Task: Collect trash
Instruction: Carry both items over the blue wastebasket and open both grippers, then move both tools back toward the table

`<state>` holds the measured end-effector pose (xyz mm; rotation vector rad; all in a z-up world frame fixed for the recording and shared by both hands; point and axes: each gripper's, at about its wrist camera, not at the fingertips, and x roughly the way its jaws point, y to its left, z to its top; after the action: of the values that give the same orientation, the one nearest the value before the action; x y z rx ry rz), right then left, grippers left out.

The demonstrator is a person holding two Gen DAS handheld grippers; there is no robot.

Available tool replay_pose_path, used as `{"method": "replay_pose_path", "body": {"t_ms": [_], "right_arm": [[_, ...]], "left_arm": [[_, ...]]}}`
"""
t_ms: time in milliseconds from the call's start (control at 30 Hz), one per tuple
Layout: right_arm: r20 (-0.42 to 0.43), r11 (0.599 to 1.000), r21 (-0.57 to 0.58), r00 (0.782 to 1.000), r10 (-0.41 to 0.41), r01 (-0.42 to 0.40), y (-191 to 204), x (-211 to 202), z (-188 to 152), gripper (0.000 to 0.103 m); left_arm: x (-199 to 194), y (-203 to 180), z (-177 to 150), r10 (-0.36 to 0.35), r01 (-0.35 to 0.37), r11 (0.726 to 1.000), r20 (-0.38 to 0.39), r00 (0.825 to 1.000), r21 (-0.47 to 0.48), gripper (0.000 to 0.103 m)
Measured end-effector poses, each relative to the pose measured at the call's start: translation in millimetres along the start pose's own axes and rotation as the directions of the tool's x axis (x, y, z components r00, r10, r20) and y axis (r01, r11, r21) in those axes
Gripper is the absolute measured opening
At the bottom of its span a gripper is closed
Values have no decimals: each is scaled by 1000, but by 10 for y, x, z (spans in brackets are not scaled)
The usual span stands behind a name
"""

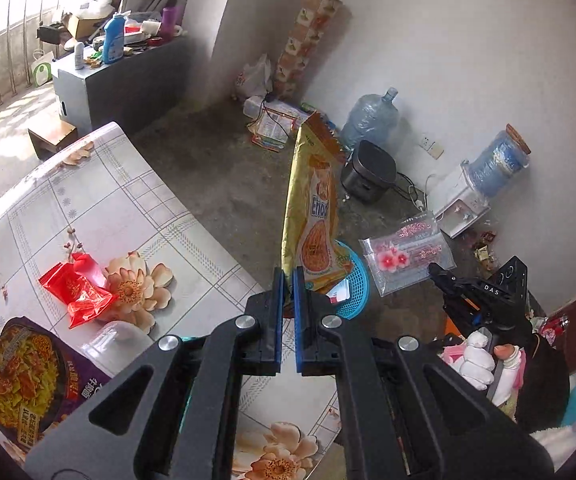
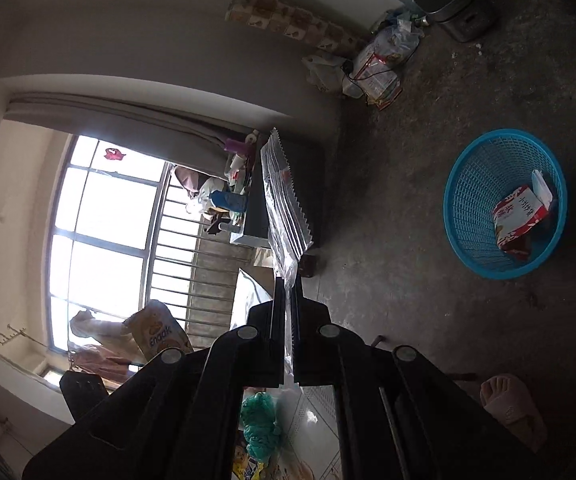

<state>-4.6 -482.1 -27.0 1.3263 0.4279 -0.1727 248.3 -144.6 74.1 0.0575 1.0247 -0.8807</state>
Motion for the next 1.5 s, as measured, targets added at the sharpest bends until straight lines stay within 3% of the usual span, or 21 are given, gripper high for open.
{"method": "replay_pose_path", "body": {"t_ms": [100,200,367,567,600,633,667,700,733,867,1067,1300,1400,1500], "right_arm": [[50,994,26,993,-110,109,-312,39,161,3],[58,980,86,981,-185,180,-678,197,319,3],[24,934,154,944,-330,322,-1248,615,523,3],[-37,874,203,895,-444,442,-1892,1194,751,5],[-61,862,205,885,-461,463,-2020,1296,804,7],[-81,849,201,872,-483,489,-2149,1383,844,22],[-96,831,200,854,-511,520,-2279,1449,860,41],[-99,810,211,836,-539,547,-2394,1473,878,43],[-91,800,224,830,-551,556,-2455,1461,881,43],[-46,821,234,849,-526,521,-2479,1328,821,43],[59,848,116,848,-526,518,-2010,1077,750,43],[254,865,-147,864,-435,479,-823,654,445,50],[343,843,-279,868,-359,459,-265,437,224,62],[402,796,-413,873,-277,443,251,258,-18,74]], "left_arm": [[684,-233,233,9,-6,999,-92,996,31,3],[1431,-503,341,15,-5,999,-199,980,46,3],[2648,-864,276,51,-19,996,-362,931,92,3],[3775,-1043,114,85,-26,991,-473,877,130,5],[3916,-1049,99,89,-29,991,-483,871,130,12],[4027,-1051,82,89,-29,991,-493,865,128,28],[4111,-1055,56,93,-32,991,-496,863,130,37],[4153,-1061,44,104,-41,989,-484,869,139,43],[4160,-1060,42,111,-48,988,-470,875,144,43],[4048,-1021,97,87,-32,991,-443,892,131,45],[3507,-1036,338,104,-60,988,-328,939,143,48],[2159,-1150,581,35,-15,984,-107,994,176,65],[1433,-1213,547,1,-2,980,3,1000,198,73],[694,-1183,412,-35,14,978,101,994,207,80]]}}
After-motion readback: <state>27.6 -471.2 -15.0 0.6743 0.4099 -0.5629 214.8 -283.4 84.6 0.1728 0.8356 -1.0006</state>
